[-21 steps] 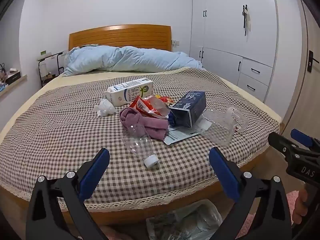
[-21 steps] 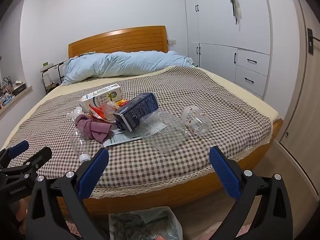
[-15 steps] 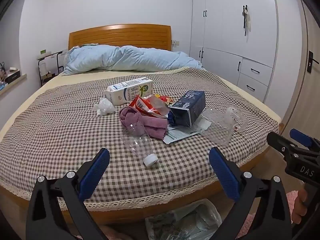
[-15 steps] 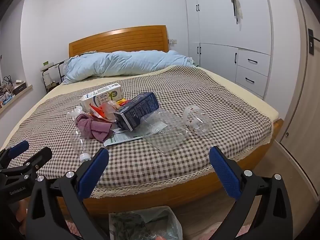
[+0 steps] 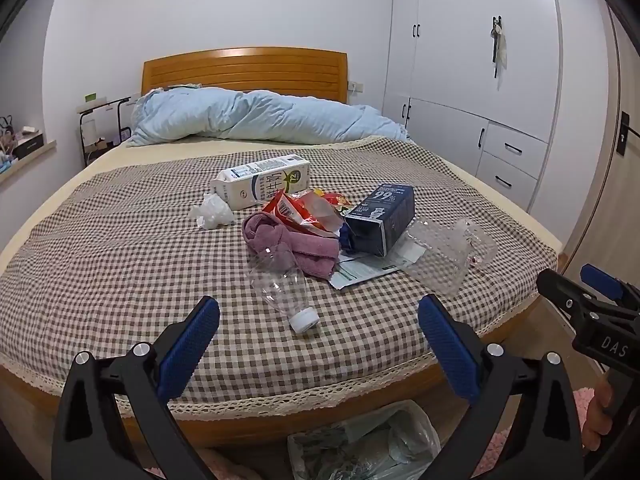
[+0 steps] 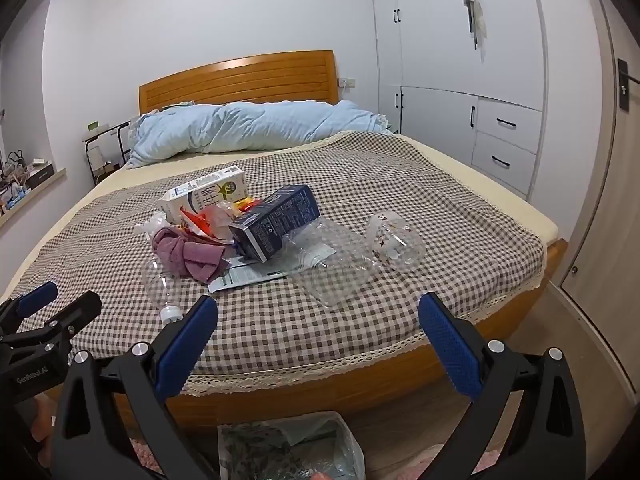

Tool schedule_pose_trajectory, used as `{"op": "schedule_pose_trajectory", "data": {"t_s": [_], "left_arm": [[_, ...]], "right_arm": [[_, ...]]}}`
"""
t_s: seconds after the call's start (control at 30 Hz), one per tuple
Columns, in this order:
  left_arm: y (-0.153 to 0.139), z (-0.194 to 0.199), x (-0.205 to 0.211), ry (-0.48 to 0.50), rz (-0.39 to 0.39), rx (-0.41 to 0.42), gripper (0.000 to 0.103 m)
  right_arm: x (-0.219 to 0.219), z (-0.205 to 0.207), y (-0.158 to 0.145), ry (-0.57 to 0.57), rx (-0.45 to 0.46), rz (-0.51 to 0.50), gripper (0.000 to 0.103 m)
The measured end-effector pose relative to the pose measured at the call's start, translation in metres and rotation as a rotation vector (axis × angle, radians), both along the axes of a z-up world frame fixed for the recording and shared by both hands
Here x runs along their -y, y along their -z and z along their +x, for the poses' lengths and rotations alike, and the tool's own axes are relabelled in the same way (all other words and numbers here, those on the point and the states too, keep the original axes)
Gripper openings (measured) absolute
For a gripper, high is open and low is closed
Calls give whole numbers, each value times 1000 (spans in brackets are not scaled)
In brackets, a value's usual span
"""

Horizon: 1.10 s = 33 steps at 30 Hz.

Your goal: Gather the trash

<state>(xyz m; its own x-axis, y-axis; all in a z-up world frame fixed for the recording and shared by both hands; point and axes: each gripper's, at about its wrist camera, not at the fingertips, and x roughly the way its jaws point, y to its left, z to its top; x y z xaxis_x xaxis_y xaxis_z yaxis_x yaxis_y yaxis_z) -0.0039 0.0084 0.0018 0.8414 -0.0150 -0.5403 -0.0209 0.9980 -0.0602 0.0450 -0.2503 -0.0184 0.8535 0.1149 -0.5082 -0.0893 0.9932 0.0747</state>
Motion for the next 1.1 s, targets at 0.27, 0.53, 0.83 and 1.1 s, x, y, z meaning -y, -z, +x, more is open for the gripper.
{"op": "schedule_pose_trajectory", "data": {"t_s": [0.27,0.53,0.83,1.1], "left_arm": [[-1,0,2,3,5,0,97],[-2,0,1,2,-4,4,97],[-4,-1,0,2,-11,9,97],[-4,-4,1,12,-20,14,97]], "right_arm": [[2,-2,-1,4,0,3,97],[4,-2,-2,9,3,4,97],[5,-3,-4,9,7,2,97],[5,-4,-5,10,8,1,97]]}}
